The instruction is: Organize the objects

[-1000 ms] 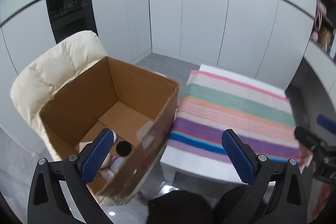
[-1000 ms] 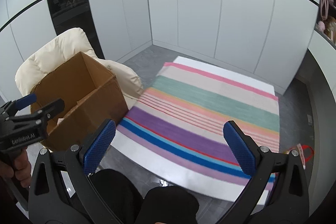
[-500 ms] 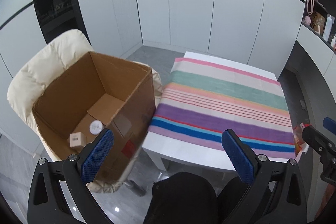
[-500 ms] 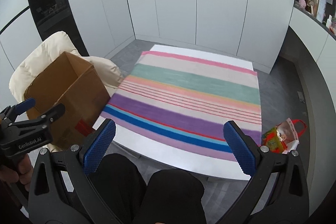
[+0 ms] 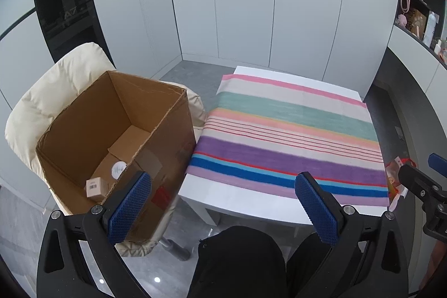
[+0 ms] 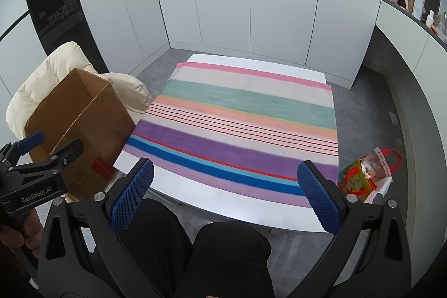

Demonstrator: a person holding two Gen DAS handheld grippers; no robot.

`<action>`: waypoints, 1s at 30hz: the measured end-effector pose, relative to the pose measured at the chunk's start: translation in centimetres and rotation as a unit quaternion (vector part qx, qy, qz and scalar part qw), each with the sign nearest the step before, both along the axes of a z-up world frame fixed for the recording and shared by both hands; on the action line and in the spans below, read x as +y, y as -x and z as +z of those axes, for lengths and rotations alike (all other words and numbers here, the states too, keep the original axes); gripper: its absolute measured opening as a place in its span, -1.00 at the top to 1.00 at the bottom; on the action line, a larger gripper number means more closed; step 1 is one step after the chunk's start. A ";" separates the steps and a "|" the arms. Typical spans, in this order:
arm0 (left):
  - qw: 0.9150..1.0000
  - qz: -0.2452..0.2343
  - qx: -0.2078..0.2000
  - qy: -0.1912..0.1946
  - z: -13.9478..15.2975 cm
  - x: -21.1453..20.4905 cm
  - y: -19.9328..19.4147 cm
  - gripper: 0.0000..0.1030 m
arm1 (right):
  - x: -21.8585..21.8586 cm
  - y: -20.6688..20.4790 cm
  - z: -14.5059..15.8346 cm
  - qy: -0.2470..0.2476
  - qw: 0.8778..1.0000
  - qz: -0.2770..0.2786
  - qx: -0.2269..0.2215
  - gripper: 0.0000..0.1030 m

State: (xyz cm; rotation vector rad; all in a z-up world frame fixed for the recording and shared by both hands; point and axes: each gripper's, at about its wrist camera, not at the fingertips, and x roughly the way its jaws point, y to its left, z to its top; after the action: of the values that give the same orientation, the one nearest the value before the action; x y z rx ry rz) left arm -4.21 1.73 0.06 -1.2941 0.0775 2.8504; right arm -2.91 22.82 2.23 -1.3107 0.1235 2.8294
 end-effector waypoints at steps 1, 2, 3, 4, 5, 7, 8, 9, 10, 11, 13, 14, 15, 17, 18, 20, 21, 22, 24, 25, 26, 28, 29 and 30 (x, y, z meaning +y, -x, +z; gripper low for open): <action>1.000 -0.001 0.000 -0.002 0.0 0.0 0.0 -1.00 | 0.0 0.0 0.0 0.000 1.000 -0.001 -0.001 -1.00; 1.000 -0.001 0.000 -0.001 0.0 0.0 0.0 -1.00 | 0.1 0.0 -0.1 0.000 1.000 -0.001 -0.001 -1.00; 1.000 -0.001 0.001 -0.001 0.0 0.0 0.0 -1.00 | 0.1 0.1 -0.1 -0.001 1.000 -0.001 -0.002 -1.00; 1.000 0.000 0.002 -0.001 0.1 0.0 0.0 -1.00 | 0.0 0.1 -0.1 -0.002 1.000 -0.002 -0.002 -1.00; 1.000 0.000 0.003 -0.001 0.1 0.0 0.0 -1.00 | 0.1 0.1 -0.1 -0.001 1.000 -0.001 -0.002 -1.00; 1.000 0.001 0.004 -0.001 0.1 -0.1 0.0 -1.00 | 0.1 0.2 -0.2 -0.002 1.000 0.001 -0.002 -1.00; 1.000 0.002 0.004 -0.001 0.1 -0.1 0.0 -1.00 | 0.1 0.3 -0.2 -0.003 1.000 0.001 -0.003 -1.00; 1.000 0.002 0.003 -0.001 0.1 -0.1 0.0 -1.00 | 0.1 0.3 -0.3 -0.003 1.000 0.001 -0.004 -1.00; 1.000 0.002 0.003 -0.001 0.1 -0.1 0.0 -1.00 | 0.1 0.3 -0.4 -0.003 1.000 0.002 -0.005 -1.00; 1.000 0.002 0.004 -0.001 0.1 -0.1 0.0 -1.00 | 0.0 0.3 -0.4 -0.003 1.000 0.002 -0.006 -1.00; 1.000 -0.001 0.004 0.000 0.0 -0.1 0.0 -1.00 | 0.0 0.3 -0.4 -0.005 1.000 0.001 -0.005 -1.00; 1.000 -0.001 0.003 -0.001 0.0 -0.1 0.0 -1.00 | 0.0 0.3 -0.4 -0.005 1.000 0.002 -0.005 -1.00; 1.000 -0.001 0.003 -0.001 0.0 -0.2 0.0 -1.00 | -0.1 0.3 -0.4 -0.005 1.000 0.001 -0.006 -1.00; 1.000 -0.001 0.004 0.000 0.1 -0.2 0.0 -1.00 | -0.1 0.3 -0.4 -0.005 1.000 0.002 -0.007 -1.00; 1.000 -0.001 0.004 0.002 0.1 -0.1 -0.1 -1.00 | -0.1 0.3 -0.4 -0.006 1.000 0.002 -0.008 -1.00; 1.000 -0.002 0.004 0.001 0.1 -0.2 0.0 -1.00 | -0.1 0.3 -0.4 -0.006 1.000 0.002 -0.008 -1.00; 1.000 -0.003 0.004 0.001 0.1 -0.2 0.0 -1.00 | -0.1 0.3 -0.4 -0.006 1.000 0.002 -0.008 -1.00; 1.000 -0.002 0.004 0.000 0.0 -0.1 0.0 -1.00 | -0.1 0.3 -0.4 -0.006 1.000 0.002 -0.008 -1.00; 1.000 -0.003 0.003 0.000 0.0 -0.1 0.0 -1.00 | -0.1 0.3 -0.4 -0.006 1.000 0.002 -0.008 -1.00; 1.000 -0.004 0.003 0.000 0.0 -0.1 0.0 -1.00 | -0.1 0.3 -0.4 -0.006 1.000 0.002 -0.008 -1.00; 1.000 -0.003 0.004 0.001 0.0 -0.1 -0.1 -1.00 | -0.1 0.3 -0.4 -0.006 1.000 0.002 -0.008 -1.00; 1.000 -0.004 0.004 0.001 0.0 -0.1 -0.1 -1.00 | -0.1 0.3 -0.4 -0.006 1.000 0.003 -0.008 -1.00; 1.000 -0.003 0.004 0.002 0.0 -0.1 -0.1 -1.00 | -0.1 0.3 -0.4 -0.006 1.000 0.002 -0.008 -1.00; 1.000 -0.003 0.004 0.002 0.0 -0.1 -0.1 -1.00 | -0.1 0.3 -0.4 -0.006 1.000 0.002 -0.008 -1.00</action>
State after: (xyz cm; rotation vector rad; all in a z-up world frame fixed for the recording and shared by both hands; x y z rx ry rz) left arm -4.11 1.64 0.08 -1.2811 0.0867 2.8514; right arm -3.26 22.73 1.81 -1.3337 0.1040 2.8180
